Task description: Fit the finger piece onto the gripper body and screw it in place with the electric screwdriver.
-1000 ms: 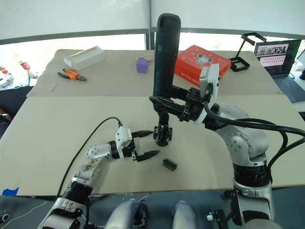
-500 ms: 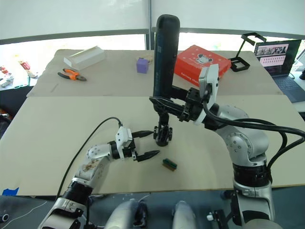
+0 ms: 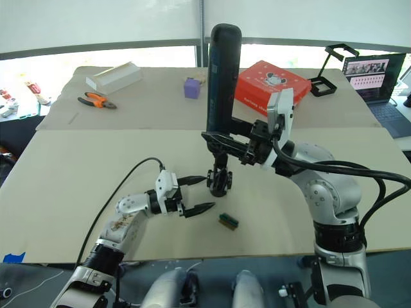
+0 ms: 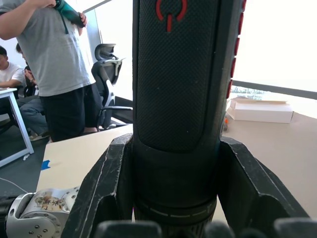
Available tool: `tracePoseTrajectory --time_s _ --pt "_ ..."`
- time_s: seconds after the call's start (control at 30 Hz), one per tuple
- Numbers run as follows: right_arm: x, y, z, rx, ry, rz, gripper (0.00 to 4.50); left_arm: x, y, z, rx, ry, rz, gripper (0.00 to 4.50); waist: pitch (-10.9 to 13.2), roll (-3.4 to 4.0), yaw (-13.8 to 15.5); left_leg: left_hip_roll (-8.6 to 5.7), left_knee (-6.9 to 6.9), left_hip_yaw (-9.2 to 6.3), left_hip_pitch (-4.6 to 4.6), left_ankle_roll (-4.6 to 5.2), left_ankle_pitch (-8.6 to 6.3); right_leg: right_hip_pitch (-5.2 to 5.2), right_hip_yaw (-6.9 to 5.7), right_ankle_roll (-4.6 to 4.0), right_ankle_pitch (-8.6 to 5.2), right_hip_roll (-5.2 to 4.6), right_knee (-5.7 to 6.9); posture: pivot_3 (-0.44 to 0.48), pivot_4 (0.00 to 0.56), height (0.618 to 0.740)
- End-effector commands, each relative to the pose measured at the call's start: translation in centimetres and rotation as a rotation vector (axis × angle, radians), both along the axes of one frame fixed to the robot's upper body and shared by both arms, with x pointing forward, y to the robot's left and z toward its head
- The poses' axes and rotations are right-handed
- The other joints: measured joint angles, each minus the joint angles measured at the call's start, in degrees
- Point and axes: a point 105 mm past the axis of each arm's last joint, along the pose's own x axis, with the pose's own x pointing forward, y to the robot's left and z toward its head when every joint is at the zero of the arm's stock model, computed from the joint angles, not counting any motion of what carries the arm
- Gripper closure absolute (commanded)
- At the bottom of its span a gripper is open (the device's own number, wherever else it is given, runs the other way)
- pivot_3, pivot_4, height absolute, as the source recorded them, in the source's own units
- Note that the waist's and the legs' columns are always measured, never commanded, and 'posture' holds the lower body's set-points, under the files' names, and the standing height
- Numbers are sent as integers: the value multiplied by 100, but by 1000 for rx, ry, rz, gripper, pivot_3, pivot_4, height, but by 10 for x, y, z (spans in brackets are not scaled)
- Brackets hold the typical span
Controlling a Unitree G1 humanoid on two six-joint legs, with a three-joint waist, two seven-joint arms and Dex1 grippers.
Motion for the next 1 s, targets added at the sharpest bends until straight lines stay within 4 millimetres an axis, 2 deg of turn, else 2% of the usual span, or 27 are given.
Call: tracePoseTrajectory --time_s 0.03,0.67,1.0 --pt "-6 -1 10 1 -57 3 2585 -3 -4 8 -14 -31 -14 0 0 0 0 0 0 0 0 0 0 0 0 0 0 0 0 0 150 740" --pt "-4 -2 13 10 -87 -18 2585 -3 -4 9 -14 -32 -14 0 0 0 3 0 0 0 0 0 0 0 0 0 0 0 0 0 150 740" --pt "-7 1 11 7 -91 -2 2585 8 -8 3 13 -40 19 0 0 0 5 0 0 0 0 0 0 1 -1 0 0 0 0 0 150 740"
